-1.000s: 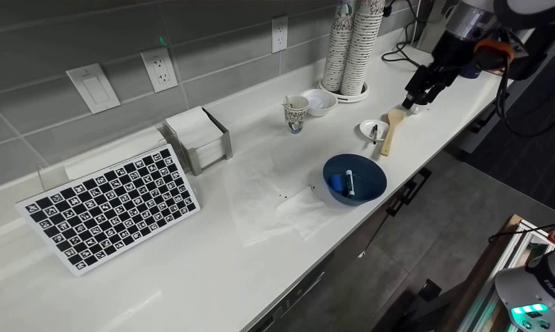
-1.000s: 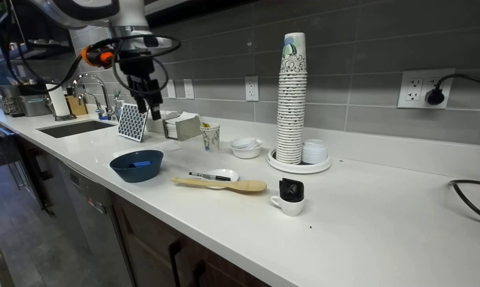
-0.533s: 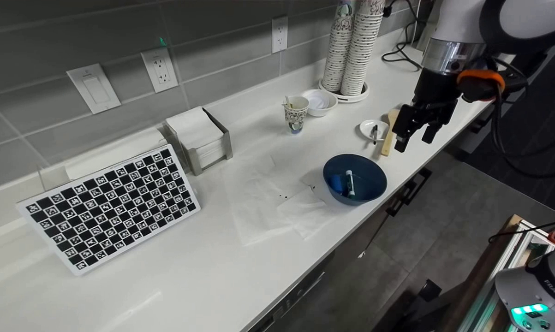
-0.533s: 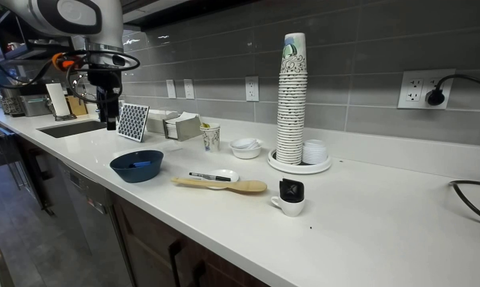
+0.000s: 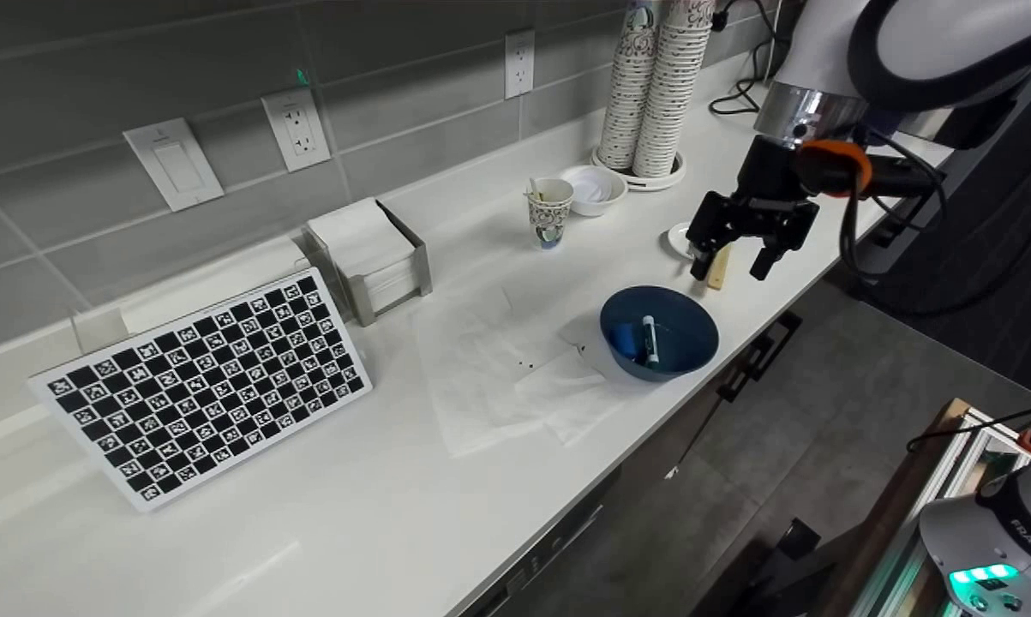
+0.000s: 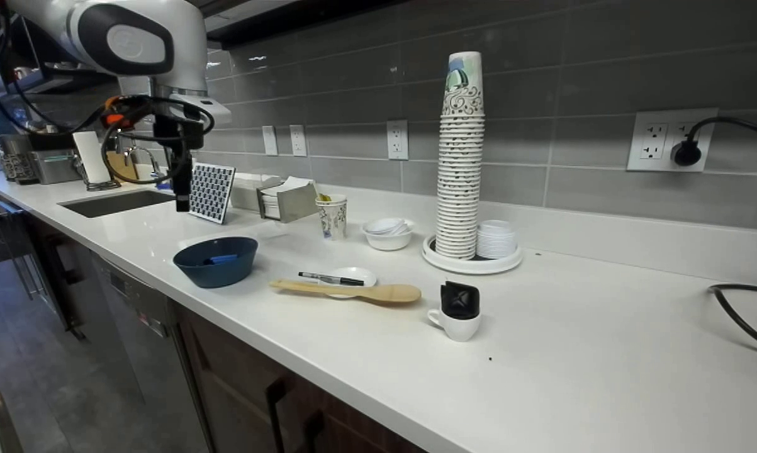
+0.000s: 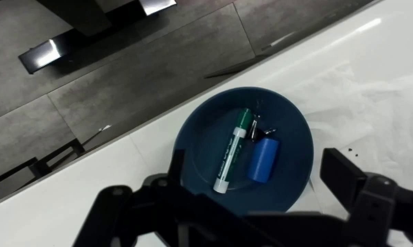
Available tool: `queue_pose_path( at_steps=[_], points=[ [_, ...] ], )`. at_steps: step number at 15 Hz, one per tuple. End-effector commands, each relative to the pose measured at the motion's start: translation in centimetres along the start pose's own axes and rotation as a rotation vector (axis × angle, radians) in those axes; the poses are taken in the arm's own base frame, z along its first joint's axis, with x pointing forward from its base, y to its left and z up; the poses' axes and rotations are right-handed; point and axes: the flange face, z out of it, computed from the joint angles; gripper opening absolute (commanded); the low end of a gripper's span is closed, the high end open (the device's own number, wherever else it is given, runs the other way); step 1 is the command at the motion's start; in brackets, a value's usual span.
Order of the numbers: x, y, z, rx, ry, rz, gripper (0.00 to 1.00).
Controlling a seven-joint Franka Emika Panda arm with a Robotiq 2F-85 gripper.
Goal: Remove the marker from the blue bowl and put it on the plate
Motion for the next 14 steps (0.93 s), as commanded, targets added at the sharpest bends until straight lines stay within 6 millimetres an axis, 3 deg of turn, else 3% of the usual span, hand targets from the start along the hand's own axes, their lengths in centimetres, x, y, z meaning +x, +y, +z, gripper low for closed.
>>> queue_pose_path(
  at_steps=[1,4,11,14],
  points=[
    [3.0,-1.2,2.3,0.076,0.05,0.179,1.0],
    [4.7,-0.7,4.3,0.047,0.101,0.275,1.0],
    [5.4,-0.7,8.4,0.007,0.025,0.387,1.0],
    [5.0,-0.1,8.4,-0.001,0.013,0.36,1.0]
  ],
)
